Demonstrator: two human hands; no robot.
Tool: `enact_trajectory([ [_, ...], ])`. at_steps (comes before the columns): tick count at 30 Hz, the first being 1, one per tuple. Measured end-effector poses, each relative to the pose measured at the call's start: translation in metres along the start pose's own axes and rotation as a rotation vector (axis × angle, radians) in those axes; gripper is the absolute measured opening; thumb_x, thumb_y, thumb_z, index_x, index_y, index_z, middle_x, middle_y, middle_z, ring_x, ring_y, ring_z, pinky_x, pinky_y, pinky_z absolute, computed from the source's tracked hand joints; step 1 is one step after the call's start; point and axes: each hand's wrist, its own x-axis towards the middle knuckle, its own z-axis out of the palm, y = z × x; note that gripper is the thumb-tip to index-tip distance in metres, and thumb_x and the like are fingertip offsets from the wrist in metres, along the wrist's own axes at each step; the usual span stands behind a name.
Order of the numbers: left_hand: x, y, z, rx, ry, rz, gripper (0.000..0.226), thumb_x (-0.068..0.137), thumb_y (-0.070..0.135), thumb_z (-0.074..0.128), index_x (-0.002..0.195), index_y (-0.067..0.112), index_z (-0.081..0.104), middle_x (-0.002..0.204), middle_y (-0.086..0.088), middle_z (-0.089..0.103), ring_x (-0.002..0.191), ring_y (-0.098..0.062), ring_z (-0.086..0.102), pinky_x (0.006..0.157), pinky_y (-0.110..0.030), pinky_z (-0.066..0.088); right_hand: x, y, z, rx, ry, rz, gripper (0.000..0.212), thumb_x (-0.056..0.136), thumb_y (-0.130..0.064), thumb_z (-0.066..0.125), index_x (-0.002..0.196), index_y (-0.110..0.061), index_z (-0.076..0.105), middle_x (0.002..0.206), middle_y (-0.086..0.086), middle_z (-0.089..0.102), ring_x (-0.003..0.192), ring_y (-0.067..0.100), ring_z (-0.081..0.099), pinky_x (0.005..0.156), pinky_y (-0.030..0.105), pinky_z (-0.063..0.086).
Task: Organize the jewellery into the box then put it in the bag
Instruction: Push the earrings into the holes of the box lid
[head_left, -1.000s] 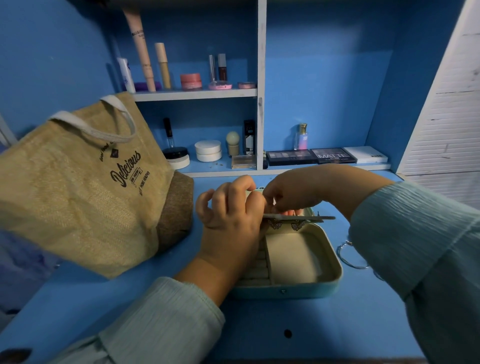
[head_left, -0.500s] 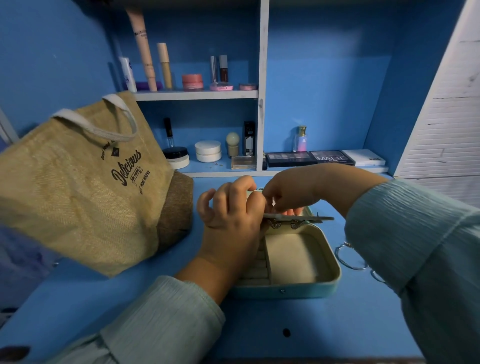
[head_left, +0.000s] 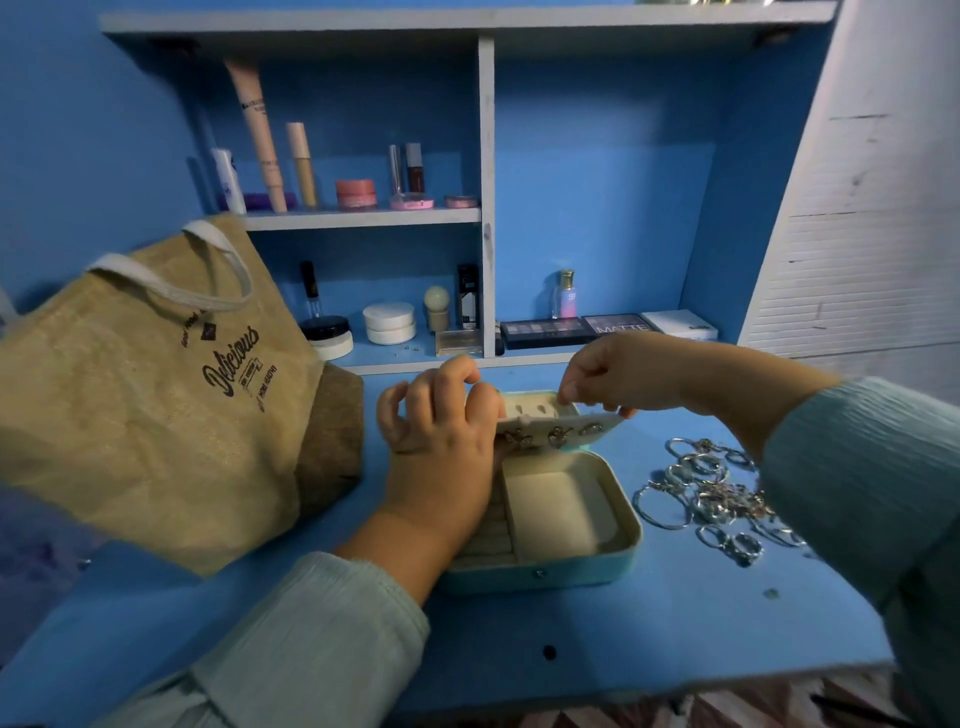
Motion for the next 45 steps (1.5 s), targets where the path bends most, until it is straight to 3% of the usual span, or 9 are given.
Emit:
enact_trajectory([
  [5,0.005,0.0,-0.005,-0.059,-0.052,-0.013,0.042,0.046,0.021,0.089,0.076,0.018,0.06,0.106,-0.005,0.036,0.089,-0.026,0.035,0.084,-0.042,0.024,-0.031,0.01,-0.003,0.129,0.007,0.13,0.022,0.095,-0.024,0.049,0.097,-0.012,0.067,0.077,0.004,0.056,0.063,0.016,0.056,0.056,0.021,0.052],
  [11,0.005,-0.005,-0.013,-0.134,-0.131,0.058,0.057,0.044,0.045,0.086,0.086,0.021,0.056,0.106,-0.004,0.036,0.09,-0.023,0.034,0.085,-0.041,0.022,-0.05,0.015,0.012,0.503,0.1,0.126,0.015,0.093,-0.01,0.054,0.098,-0.004,0.066,0.075,0.01,0.064,0.062,0.011,0.062,0.064,0.018,0.057],
  [15,0.001,-0.009,-0.02,-0.212,-0.179,0.113,0.055,0.068,0.075,0.044,0.097,0.028,0.043,0.106,0.0,0.036,0.091,-0.021,0.034,0.086,-0.038,0.022,-0.058,0.013,0.019,0.476,0.15,0.12,0.01,0.089,-0.009,0.059,0.094,-0.008,0.068,0.078,0.011,0.066,0.063,0.012,0.061,0.065,0.018,0.056],
  [17,-0.001,-0.008,-0.024,-0.262,-0.193,0.123,0.048,0.084,0.071,0.025,0.099,0.029,0.044,0.105,0.001,0.038,0.091,-0.02,0.035,0.086,-0.037,0.023,-0.061,0.014,0.021,0.448,0.178,0.121,0.008,0.088,-0.009,0.061,0.089,-0.011,0.068,0.077,0.01,0.067,0.064,0.012,0.061,0.065,0.019,0.055],
  [20,0.002,-0.004,-0.03,-0.339,-0.187,0.109,0.026,0.087,0.05,0.036,0.093,0.031,0.053,0.101,0.001,0.049,0.088,-0.018,0.038,0.085,-0.036,0.025,-0.066,0.016,0.023,0.421,0.193,0.128,0.007,0.086,-0.007,0.063,0.085,-0.013,0.068,0.077,0.007,0.068,0.067,0.012,0.062,0.069,0.023,0.055],
  [23,0.005,0.002,-0.036,-0.328,-0.226,0.118,0.025,0.082,0.041,0.041,0.079,0.031,0.064,0.094,0.002,0.057,0.086,-0.016,0.039,0.083,-0.035,0.024,-0.07,0.018,0.026,0.405,0.191,0.147,0.009,0.085,-0.006,0.063,0.083,-0.013,0.068,0.076,0.007,0.069,0.07,0.015,0.062,0.073,0.027,0.055],
  [29,0.004,0.006,-0.048,-0.334,-0.355,0.115,0.024,0.08,0.041,0.039,0.076,0.033,0.062,0.092,0.006,0.056,0.082,-0.02,0.056,0.083,-0.035,0.023,-0.074,0.02,0.031,0.469,0.172,0.167,0.012,0.088,-0.006,0.06,0.086,-0.008,0.071,0.075,0.008,0.068,0.071,0.017,0.06,0.073,0.025,0.055],
  [40,0.001,0.027,-0.053,-0.41,-0.383,0.126,0.023,0.075,0.046,0.042,0.081,0.034,0.061,0.093,0.007,0.054,0.087,-0.014,0.041,0.083,-0.033,0.022,-0.086,0.023,0.026,0.564,0.147,0.19,0.012,0.091,-0.006,0.057,0.094,-0.002,0.068,0.077,0.008,0.067,0.064,0.012,0.062,0.07,0.022,0.056],
  [45,0.009,0.064,-0.057,-0.48,-0.415,0.19,0.024,0.075,0.043,0.041,0.074,0.034,0.063,0.089,0.009,0.056,0.086,-0.014,0.049,0.084,-0.033,0.023,-0.105,0.043,0.015,0.412,0.176,0.231,0.009,0.088,-0.011,0.062,0.084,-0.011,0.07,0.08,0.008,0.069,0.069,0.015,0.062,0.062,0.019,0.053],
])
